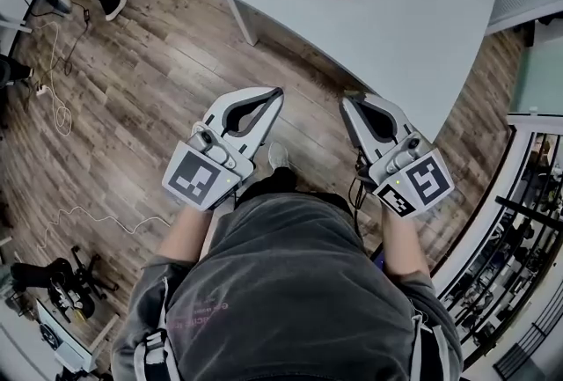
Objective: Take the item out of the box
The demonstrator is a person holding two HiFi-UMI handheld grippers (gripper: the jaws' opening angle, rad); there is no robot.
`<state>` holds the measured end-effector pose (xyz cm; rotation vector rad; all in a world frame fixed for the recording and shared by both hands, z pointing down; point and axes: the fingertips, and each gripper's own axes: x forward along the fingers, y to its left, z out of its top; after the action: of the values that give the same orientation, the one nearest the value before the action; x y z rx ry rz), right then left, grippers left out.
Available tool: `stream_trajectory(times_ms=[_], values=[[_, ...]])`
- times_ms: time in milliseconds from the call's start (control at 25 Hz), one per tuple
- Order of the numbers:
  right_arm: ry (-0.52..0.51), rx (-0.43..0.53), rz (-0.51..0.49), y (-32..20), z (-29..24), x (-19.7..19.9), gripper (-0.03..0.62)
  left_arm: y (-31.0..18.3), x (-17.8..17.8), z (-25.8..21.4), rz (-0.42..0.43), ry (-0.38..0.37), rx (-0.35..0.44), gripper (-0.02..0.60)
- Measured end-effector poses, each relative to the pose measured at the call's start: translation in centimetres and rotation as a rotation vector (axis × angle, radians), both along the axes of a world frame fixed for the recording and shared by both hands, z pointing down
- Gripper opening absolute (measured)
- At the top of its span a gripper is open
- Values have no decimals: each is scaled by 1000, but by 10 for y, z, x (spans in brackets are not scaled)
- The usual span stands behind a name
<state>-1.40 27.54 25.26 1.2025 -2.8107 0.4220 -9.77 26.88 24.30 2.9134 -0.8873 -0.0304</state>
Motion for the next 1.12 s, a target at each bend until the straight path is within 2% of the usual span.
stream_trajectory(times_ms=[240,600,1120], values=[[8,3,11,-37,0,-22,5,-37,-16,4,25,8,-5,11],[21,8,43,-73,0,-28,5,-76,-29,5,41,20,1,11],[22,37,50,-97,-8,-27,5,-97,-33,-4,42,25,29,11]])
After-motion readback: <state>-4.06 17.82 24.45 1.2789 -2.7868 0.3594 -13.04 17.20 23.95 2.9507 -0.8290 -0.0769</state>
